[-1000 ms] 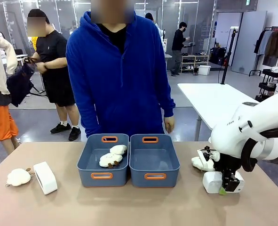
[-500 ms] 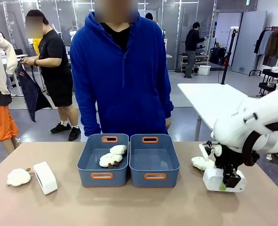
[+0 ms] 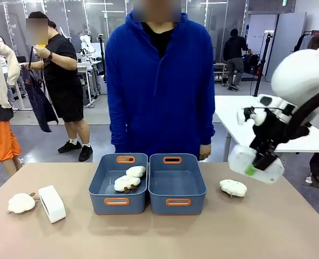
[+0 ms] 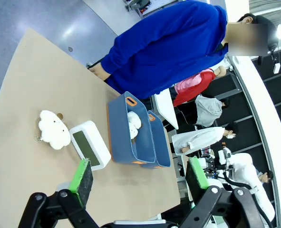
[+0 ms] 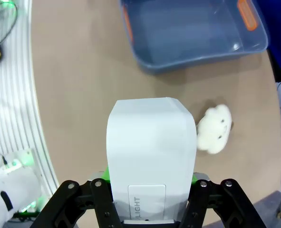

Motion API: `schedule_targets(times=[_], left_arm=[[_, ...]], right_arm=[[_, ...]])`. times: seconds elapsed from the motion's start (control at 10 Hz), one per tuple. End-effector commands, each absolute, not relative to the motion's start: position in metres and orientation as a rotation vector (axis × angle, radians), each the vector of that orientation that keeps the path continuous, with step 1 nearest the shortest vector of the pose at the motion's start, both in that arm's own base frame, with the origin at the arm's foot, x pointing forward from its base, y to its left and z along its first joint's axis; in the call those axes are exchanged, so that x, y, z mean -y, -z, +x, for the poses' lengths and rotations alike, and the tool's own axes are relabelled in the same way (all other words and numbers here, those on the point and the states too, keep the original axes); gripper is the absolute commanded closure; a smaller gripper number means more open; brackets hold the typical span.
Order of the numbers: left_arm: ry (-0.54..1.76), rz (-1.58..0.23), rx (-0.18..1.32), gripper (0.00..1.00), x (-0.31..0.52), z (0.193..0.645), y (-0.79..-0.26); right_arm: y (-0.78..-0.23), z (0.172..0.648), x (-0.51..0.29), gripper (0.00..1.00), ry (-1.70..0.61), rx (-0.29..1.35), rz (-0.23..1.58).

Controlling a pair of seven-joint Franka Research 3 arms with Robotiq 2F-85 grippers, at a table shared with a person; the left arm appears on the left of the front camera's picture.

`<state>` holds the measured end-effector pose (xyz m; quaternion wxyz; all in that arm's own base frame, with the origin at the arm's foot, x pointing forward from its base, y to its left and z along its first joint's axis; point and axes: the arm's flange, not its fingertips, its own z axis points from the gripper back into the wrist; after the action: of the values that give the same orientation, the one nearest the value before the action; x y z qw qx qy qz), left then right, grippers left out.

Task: Sort the digital clocks into the basket.
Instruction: Pick up the Digital clock from the table and place it into the empty Plastic storage basket.

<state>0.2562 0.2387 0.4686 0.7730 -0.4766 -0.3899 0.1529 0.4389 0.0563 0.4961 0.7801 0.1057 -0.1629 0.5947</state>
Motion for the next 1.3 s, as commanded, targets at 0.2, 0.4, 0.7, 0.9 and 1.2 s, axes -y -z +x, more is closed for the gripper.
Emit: schedule_targets(times=[0.2, 0.4, 0.7, 0.9, 1.2], left_arm=[[-0.32, -1.042, 0.842, 0.0, -0.24, 0.255, -0.469], [-0.32, -1.042, 0.842, 0.0, -0.24, 0.255, -0.469], [-0.32, -1.042, 0.842, 0.0, -0.24, 0.255, -0.469], [-0.32, -1.042, 0.842, 0.0, -0.24, 0.255, -0.469], [-0.32, -1.042, 0.842, 0.0, -0.24, 0.255, -0.469]], right_arm=[[-0.487, 0.457, -0.165, 1.0, -1.284, 0.436, 0.162], [-0.471, 0.461, -0.219, 1.0, -1.282, 0.432, 0.141], [-0.439, 0.466, -0.28, 1.0, -1.34, 0.373, 0.121], [-0.424, 0.481, -0.284, 1.0, -1.354, 0.355, 0.129], [-0.403, 0.494, -0.282, 1.0, -1.443, 0.269, 0.166]])
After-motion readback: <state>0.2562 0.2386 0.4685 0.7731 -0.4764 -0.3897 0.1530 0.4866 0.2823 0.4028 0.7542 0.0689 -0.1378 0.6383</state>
